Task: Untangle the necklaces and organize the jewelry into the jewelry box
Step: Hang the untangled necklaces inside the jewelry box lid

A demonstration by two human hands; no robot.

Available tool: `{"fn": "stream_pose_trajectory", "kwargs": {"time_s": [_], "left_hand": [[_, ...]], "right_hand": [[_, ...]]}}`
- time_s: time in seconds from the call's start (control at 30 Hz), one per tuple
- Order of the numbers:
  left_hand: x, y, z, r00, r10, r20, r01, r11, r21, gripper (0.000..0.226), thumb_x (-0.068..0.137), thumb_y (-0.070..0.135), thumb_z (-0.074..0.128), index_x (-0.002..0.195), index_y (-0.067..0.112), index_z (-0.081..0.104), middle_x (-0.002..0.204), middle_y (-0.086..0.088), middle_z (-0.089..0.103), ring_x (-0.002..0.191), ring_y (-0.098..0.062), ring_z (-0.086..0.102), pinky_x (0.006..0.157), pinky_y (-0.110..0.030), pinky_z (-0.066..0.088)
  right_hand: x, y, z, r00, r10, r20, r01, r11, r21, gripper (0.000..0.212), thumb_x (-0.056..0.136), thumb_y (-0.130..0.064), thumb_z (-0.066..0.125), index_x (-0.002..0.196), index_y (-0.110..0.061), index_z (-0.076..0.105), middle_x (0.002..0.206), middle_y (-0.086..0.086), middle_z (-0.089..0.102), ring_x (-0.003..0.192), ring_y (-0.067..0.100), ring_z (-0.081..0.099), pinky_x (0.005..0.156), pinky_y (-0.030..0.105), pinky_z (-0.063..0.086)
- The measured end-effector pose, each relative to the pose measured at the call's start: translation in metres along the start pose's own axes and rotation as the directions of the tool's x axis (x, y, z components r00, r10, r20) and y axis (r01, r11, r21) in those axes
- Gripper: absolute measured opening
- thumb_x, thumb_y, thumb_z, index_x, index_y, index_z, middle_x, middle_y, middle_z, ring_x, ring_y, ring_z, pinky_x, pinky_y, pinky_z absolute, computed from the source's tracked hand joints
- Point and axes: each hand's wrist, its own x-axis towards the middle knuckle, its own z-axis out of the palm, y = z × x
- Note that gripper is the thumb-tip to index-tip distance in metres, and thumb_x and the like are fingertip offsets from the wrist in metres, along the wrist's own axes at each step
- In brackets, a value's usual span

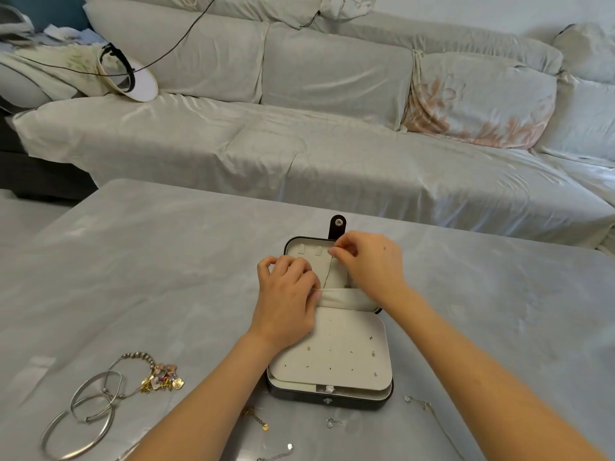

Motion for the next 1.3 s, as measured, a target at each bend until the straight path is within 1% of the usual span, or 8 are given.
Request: {"fn": "stream_pose_trajectory", "kwargs": {"time_s": [0.2,0.3,0.57,0.67,0.77,0.93,1.1,1.3], "left_hand": [[-0.001,-0.001,0.001,1.0,-0.021,-0.013,0.02,1.0,-0.014,0.012,0.076,0.03,0.051,0.074,0.022,0.06,0.085,0.007,0.056,0.09,-0.015,0.044,0.088,-0.035,0.024],[-0.001,-0.001,0.0,1.0,-0.026,-0.015,0.026,1.0,-0.016,0.013,0.077,0.03,0.05,0.073,0.022,0.06,0.084,0.007,0.055,0.09,-0.015,0.045,0.089,-0.035,0.024],[-0.001,0.0,0.001,1.0,-0.018,-0.011,0.018,1.0,-0.017,0.011,0.076,0.028,0.052,0.073,0.021,0.059,0.084,0.007,0.056,0.089,-0.017,0.048,0.089,-0.036,0.025],[-0.001,0.0,0.0,1.0,-0.02,-0.012,0.02,1.0,-0.024,0.011,0.076,0.028,0.051,0.073,0.021,0.059,0.083,0.007,0.055,0.089,-0.017,0.047,0.088,-0.036,0.025],[-0.001,0.0,-0.001,1.0,-0.022,-0.007,0.022,0.999,-0.024,0.012,0.076,0.029,0.051,0.073,0.021,0.059,0.084,0.007,0.055,0.09,-0.016,0.046,0.089,-0.035,0.024],[-0.001,0.0,0.0,1.0,0.013,-0.014,-0.014,0.999,-0.046,0.008,0.077,0.025,0.054,0.075,0.02,0.06,0.087,0.007,0.058,0.092,-0.015,0.044,0.09,-0.035,0.024],[-0.001,-0.002,0.002,0.996,0.087,0.017,-0.086,0.993,-0.083,0.007,0.08,0.017,0.055,0.081,0.018,0.062,0.097,0.009,0.064,0.098,-0.014,0.046,0.091,-0.032,0.024],[0.001,-0.003,0.003,0.99,0.118,0.078,-0.106,0.985,-0.138,0.014,0.082,0.018,0.047,0.081,0.018,0.061,0.103,0.01,0.067,0.103,-0.014,0.047,0.091,-0.03,0.022]], "right_hand": [[-0.005,0.004,0.027,0.92,-0.193,-0.34,0.132,0.972,-0.195,0.014,0.07,-0.031,0.067,0.06,-0.021,0.065,0.048,-0.005,0.057,0.047,0.018,0.054,0.044,0.022,0.034],[-0.002,0.008,0.035,0.846,-0.301,-0.44,0.15,0.926,-0.346,0.024,0.078,-0.031,0.057,0.056,-0.02,0.062,0.047,-0.006,0.053,0.044,0.018,0.049,0.046,0.024,0.034],[0.004,0.007,0.035,0.84,-0.162,-0.518,0.023,0.964,-0.264,0.027,0.065,-0.039,0.071,0.066,-0.017,0.055,0.055,-0.002,0.053,0.052,0.023,0.049,0.054,0.029,0.03],[0.005,0.01,0.028,0.892,0.042,-0.45,-0.088,0.993,-0.082,0.036,0.061,-0.041,0.077,0.089,-0.023,0.063,0.082,0.001,0.055,0.077,0.025,0.051,0.069,0.03,0.024],[0.007,0.015,0.015,0.963,0.166,-0.21,-0.155,0.986,0.07,0.042,0.065,-0.041,0.076,0.105,-0.037,0.062,0.107,-0.005,0.051,0.105,0.019,0.045,0.08,0.029,0.019],[0.007,0.028,0.007,0.981,0.165,0.1,-0.191,0.903,0.386,0.037,0.065,-0.034,0.079,0.097,-0.042,0.061,0.106,-0.015,0.063,0.106,0.007,0.055,0.101,0.042,0.034],[0.001,0.024,0.013,0.991,0.134,0.02,-0.13,0.982,-0.135,0.048,0.072,-0.051,0.068,0.117,-0.038,0.055,0.115,-0.007,0.057,0.113,0.019,0.047,0.089,0.035,0.027],[-0.003,0.026,0.021,0.988,0.139,0.06,-0.122,0.968,-0.221,0.064,0.072,-0.059,0.065,0.128,-0.035,0.046,0.122,-0.002,0.05,0.116,0.022,0.043,0.09,0.036,0.026]]}}
